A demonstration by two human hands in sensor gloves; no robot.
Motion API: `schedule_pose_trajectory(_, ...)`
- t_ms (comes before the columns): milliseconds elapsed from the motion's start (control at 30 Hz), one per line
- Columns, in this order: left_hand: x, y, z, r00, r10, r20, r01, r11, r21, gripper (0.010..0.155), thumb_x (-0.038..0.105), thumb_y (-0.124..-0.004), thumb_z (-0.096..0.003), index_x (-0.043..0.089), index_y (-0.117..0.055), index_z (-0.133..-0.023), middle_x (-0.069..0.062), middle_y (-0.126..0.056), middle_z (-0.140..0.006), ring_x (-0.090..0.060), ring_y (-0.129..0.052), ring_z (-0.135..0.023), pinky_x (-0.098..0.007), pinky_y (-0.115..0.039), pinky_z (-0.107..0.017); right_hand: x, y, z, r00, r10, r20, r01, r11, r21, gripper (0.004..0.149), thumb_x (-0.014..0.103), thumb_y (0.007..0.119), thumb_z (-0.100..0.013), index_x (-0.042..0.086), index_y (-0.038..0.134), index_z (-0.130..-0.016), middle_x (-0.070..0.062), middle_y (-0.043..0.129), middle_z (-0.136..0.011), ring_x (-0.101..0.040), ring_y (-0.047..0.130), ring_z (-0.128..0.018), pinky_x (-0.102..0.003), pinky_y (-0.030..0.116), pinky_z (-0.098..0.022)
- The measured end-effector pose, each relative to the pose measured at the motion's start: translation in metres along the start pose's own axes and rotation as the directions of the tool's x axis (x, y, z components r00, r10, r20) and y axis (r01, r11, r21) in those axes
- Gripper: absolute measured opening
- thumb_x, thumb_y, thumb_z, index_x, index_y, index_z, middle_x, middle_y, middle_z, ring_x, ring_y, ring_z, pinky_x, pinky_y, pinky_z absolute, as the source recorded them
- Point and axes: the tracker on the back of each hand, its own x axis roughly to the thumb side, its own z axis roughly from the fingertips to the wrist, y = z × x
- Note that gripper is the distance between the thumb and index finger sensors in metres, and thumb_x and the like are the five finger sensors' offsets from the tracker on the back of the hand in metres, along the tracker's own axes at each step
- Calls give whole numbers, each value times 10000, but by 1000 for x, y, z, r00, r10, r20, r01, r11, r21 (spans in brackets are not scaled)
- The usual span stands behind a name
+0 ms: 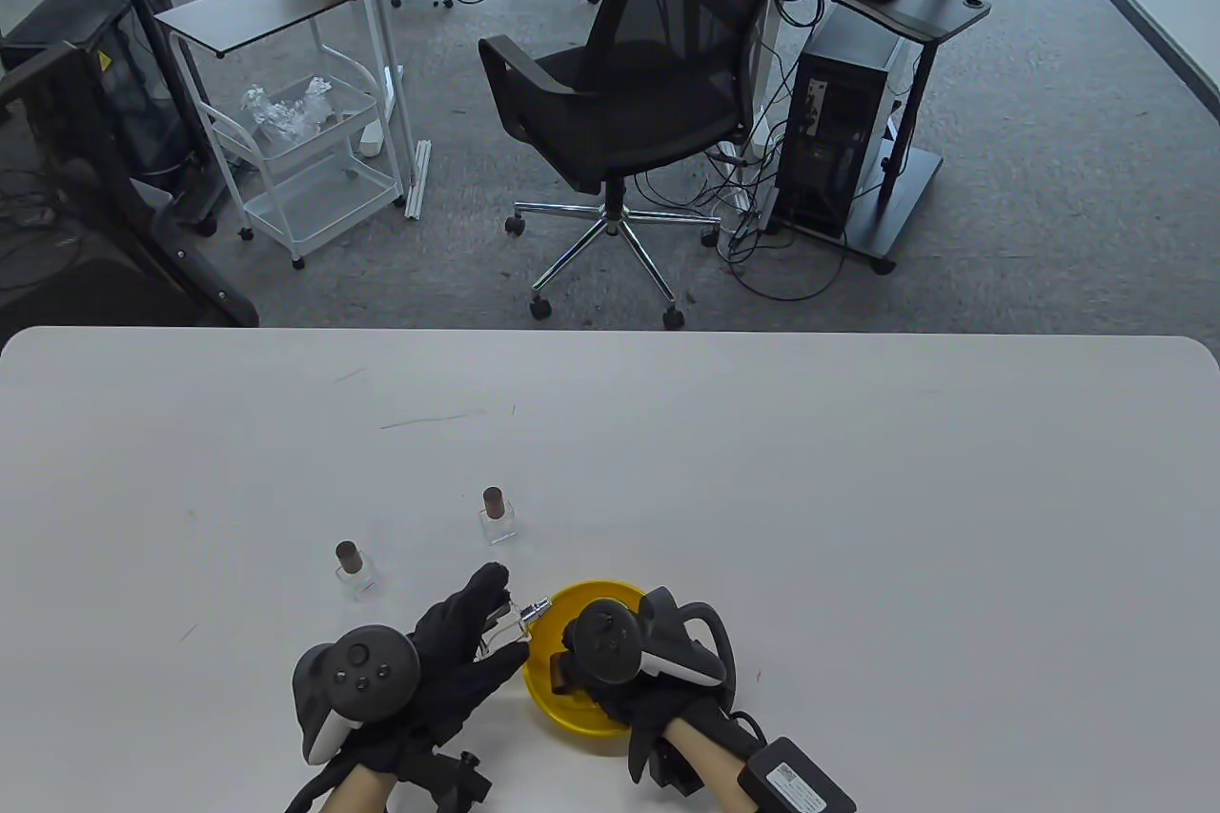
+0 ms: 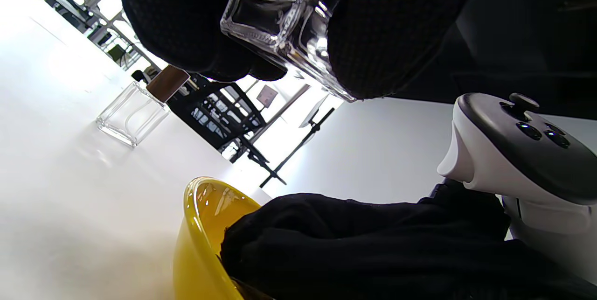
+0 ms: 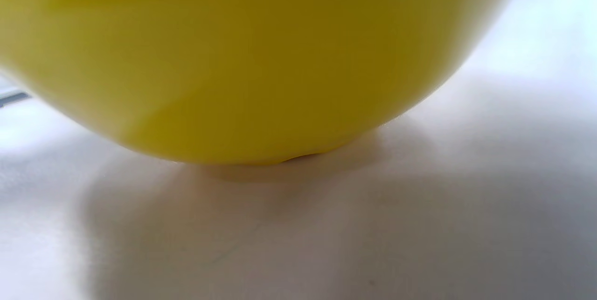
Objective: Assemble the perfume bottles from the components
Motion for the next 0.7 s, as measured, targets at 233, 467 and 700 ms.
schedule_pose_trajectory(233,1,-3,0,1000,-13,7,14,1000,-9,768,421,-883,-468,219,-515,-1112,-88,-767,-1008,-345,-835,-831,-406,-806,-579,0,2,-2,999,19,-34,-20,999,-27,385,373,753,-596,202,725,-939,-260,757,-974,-451,890,-651,-456,805,-439)
schedule_pose_trajectory(467,0,-3,0,1000,-6,6,6,1000,-6,768,420,-883,-469,218,-515,-1112,-91,-765,-1009,-343,-835,-831,-407,-806,-580,0,1,0,999,25,-38,-29,995,-92,385,358,802,-567,229,710,-918,-224,756,-969,-434,894,-651,-438,807,-423)
schedule_pose_trajectory(700,1,-4,0,1000,0,9,0,1000,-11,769,423,-881,-470,215,-514,-1112,-89,-767,-1008,-344,-837,-829,-404,-808,-578,-4,-16,14,999,-21,-25,16,982,-187,399,356,823,-552,248,694,-914,-218,752,-964,-411,898,-647,-422,807,-416)
